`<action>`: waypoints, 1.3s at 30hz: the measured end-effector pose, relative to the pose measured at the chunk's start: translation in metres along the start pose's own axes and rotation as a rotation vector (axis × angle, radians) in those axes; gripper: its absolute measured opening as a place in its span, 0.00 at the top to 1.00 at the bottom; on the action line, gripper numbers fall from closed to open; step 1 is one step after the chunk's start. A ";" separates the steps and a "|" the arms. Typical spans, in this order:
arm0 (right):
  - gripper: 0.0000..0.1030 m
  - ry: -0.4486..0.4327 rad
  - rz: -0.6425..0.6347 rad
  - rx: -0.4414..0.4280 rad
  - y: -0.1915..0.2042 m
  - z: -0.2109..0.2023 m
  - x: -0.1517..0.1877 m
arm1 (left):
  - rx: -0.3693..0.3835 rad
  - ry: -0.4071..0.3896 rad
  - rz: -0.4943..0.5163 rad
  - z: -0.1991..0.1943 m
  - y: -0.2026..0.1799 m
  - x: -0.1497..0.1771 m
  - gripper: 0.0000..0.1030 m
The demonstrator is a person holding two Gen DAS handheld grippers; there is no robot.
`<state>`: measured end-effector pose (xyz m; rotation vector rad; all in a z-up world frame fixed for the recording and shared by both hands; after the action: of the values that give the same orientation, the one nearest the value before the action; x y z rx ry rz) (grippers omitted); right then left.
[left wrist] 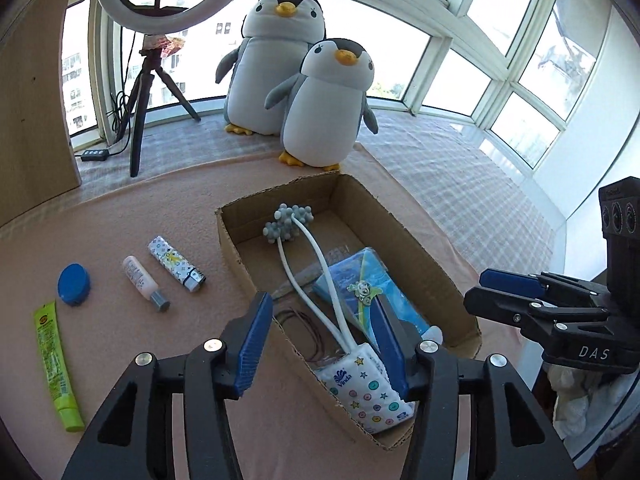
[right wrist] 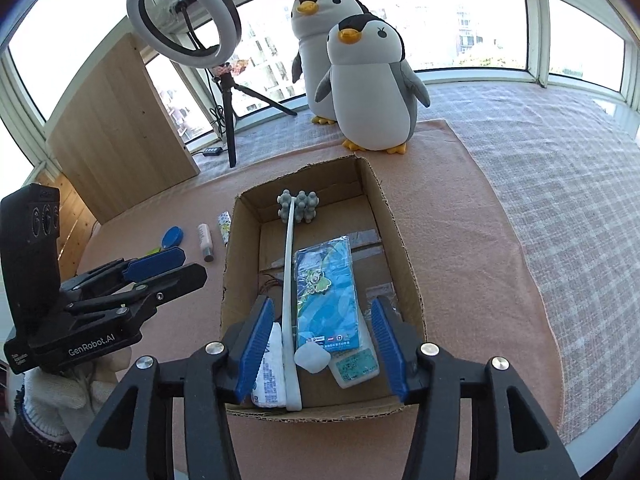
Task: Organize objects
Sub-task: 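Release the white block in the box with the right tool while the left tool drops the rubber bands in, then move the right tool to the green tube and grasp it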
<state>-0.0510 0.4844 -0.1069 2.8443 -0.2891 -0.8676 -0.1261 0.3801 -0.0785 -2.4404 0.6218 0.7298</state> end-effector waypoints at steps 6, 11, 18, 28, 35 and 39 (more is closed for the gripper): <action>0.51 0.008 0.025 -0.011 0.001 0.002 0.000 | -0.028 -0.008 -0.022 -0.011 0.016 0.002 0.47; 0.50 0.011 0.016 -0.014 0.010 0.004 0.003 | -0.064 0.004 -0.049 -0.026 0.039 0.021 0.44; 0.50 -0.016 -0.030 -0.019 0.042 0.008 0.006 | -0.141 0.016 -0.138 -0.069 0.104 0.066 0.44; 0.50 -0.097 0.004 -0.042 0.102 0.012 -0.005 | -0.222 -0.035 -0.275 -0.146 0.201 0.115 0.44; 0.50 -0.016 0.025 -0.070 0.148 0.035 0.007 | -0.211 -0.030 -0.299 -0.172 0.241 0.143 0.43; 0.50 0.063 0.005 -0.088 0.180 0.053 0.022 | -0.174 -0.021 -0.318 -0.175 0.258 0.153 0.43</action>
<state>-0.0885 0.2997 -0.1259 2.7824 -0.2435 -0.7686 -0.0894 0.0387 -0.1310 -2.6011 0.1581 0.7004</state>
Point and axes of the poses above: each gripper's, at about its wrist camera, not at the fingertips, and z roughly the way its jaws point, y to its left, x to its underside, the point moved 9 cm from there along z, roughly the way its jaws point, and after that the axes turned 6 degrees about x, right-handed, at the moved point
